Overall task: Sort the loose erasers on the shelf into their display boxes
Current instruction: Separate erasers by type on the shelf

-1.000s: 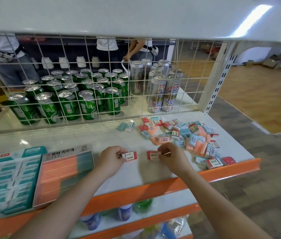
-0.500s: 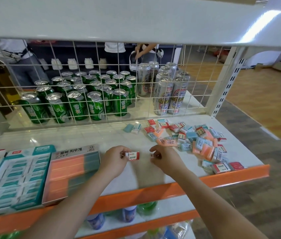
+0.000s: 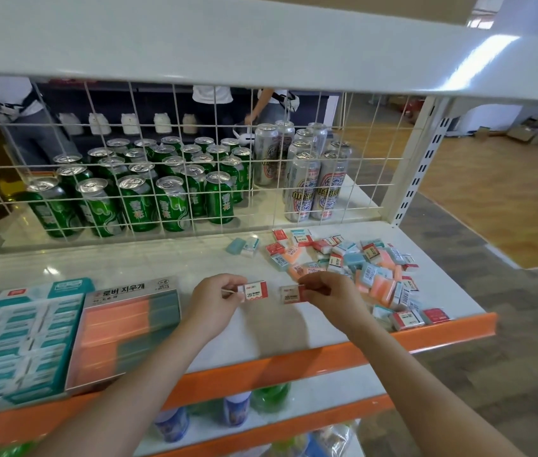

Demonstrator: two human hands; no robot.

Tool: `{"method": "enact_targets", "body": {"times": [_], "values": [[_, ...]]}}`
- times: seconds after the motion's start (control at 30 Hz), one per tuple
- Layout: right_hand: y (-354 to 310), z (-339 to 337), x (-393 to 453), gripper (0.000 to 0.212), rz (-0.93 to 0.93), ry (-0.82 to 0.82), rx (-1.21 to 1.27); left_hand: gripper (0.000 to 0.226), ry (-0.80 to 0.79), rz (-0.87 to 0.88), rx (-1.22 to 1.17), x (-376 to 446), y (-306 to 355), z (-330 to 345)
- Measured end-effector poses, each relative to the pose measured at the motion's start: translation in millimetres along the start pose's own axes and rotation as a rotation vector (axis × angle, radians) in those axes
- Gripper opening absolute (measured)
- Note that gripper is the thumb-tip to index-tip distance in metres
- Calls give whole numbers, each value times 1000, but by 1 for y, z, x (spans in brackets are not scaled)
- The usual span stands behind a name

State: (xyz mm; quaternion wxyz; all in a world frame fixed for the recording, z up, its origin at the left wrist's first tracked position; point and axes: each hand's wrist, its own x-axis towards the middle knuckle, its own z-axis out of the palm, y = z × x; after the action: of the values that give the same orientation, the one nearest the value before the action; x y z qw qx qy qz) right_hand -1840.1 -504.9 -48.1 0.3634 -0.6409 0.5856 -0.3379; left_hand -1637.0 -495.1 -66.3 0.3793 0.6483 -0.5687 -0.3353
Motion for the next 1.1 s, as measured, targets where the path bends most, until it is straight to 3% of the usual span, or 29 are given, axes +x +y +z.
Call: {"method": "enact_targets", "body": {"times": [0.17,0.57,1.1], "values": [[-3,-7,-13,24,5,29,234,23,48,1,-116,-15,6,-3],[-2,19,-23,22,37,-6,307,20,75,6,-98,-42,-7,-13],[-103,152,-23,17,-139,-83,147,26,194,19,85,-63,-55,-158]]}}
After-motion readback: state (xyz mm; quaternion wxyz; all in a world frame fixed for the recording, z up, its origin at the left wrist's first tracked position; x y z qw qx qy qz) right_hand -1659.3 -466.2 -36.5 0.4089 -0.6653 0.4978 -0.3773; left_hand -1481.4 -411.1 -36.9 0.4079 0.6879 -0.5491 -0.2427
